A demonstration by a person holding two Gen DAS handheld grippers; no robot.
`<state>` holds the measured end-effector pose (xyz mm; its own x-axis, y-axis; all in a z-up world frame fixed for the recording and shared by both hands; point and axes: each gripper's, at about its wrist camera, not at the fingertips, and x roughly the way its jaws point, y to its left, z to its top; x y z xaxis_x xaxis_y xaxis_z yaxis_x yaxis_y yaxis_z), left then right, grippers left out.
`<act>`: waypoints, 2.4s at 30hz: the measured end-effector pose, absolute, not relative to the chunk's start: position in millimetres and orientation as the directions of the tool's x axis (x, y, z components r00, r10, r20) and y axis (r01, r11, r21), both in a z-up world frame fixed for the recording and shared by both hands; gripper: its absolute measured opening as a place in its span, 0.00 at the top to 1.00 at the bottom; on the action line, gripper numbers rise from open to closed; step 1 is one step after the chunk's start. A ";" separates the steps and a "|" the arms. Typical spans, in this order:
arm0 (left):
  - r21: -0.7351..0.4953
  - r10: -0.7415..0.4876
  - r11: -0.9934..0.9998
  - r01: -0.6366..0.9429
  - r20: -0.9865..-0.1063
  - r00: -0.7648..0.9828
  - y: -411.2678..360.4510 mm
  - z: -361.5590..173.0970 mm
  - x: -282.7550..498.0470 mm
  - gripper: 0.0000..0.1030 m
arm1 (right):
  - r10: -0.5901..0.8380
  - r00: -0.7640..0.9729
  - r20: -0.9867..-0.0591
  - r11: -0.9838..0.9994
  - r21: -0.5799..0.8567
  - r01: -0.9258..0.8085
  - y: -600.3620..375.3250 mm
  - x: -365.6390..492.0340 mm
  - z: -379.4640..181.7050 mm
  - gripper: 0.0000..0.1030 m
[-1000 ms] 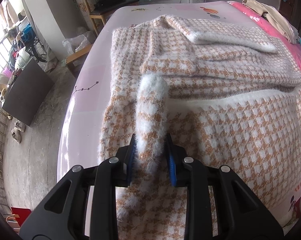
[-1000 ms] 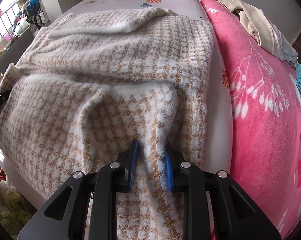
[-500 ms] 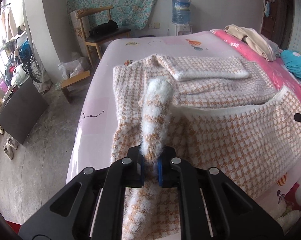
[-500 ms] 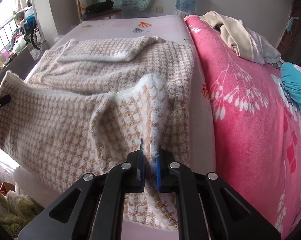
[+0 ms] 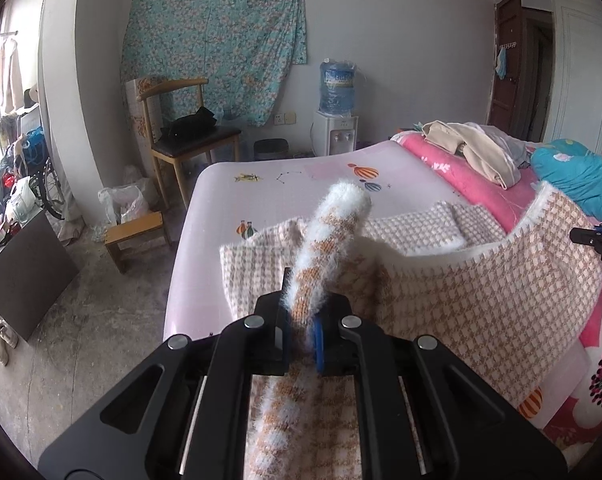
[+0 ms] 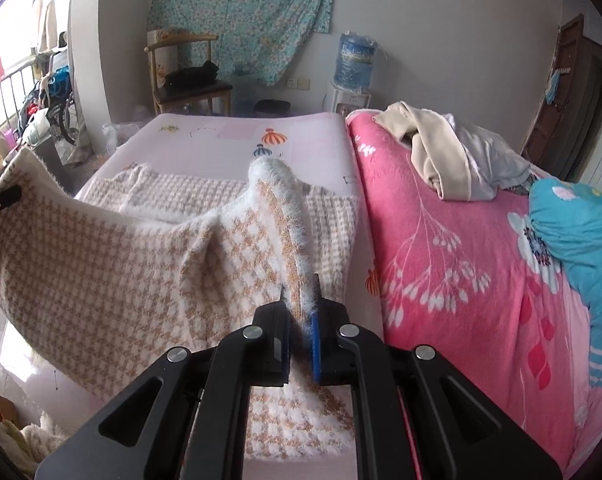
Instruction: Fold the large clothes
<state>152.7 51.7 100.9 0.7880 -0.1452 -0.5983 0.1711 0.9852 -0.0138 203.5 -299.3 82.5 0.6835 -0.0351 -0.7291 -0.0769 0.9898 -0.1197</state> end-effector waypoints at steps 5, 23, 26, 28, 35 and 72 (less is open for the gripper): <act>0.012 -0.126 0.986 0.165 -0.591 0.797 56.8 121.9 236.0 0.93 | 0.021 0.711 -0.703 0.991 -0.077 -0.105 -309.5 285.6 102.0 0.93; -0.238 -0.255 0.965 0.108 -0.767 0.588 92.2 31.2 389.0 0.77 | 0.229 0.582 -0.780 0.969 0.243 -0.055 -349.8 439.4 15.6 0.57; -0.309 -0.332 0.942 0.131 -0.800 0.500 68.8 9.0 403.8 0.64 | 0.354 0.506 -0.786 0.930 0.352 -0.104 -326.4 454.8 -5.3 0.57; -0.317 -0.321 0.945 0.082 -0.848 0.422 64.3 -23.0 416.9 0.60 | 0.358 0.435 -0.826 0.927 0.372 -0.056 -320.1 467.1 -31.6 0.57; -0.385 -0.320 0.923 -0.026 -0.801 0.506 118.6 6.7 384.7 0.65 | 0.202 0.492 -0.847 0.942 0.305 0.138 -368.2 430.1 -16.7 0.67; -0.058 -0.213 0.954 0.293 -0.821 0.530 -28.7 -35.3 191.7 0.52 | 0.178 0.490 -0.853 0.964 0.052 -0.260 -192.4 231.4 -55.6 0.46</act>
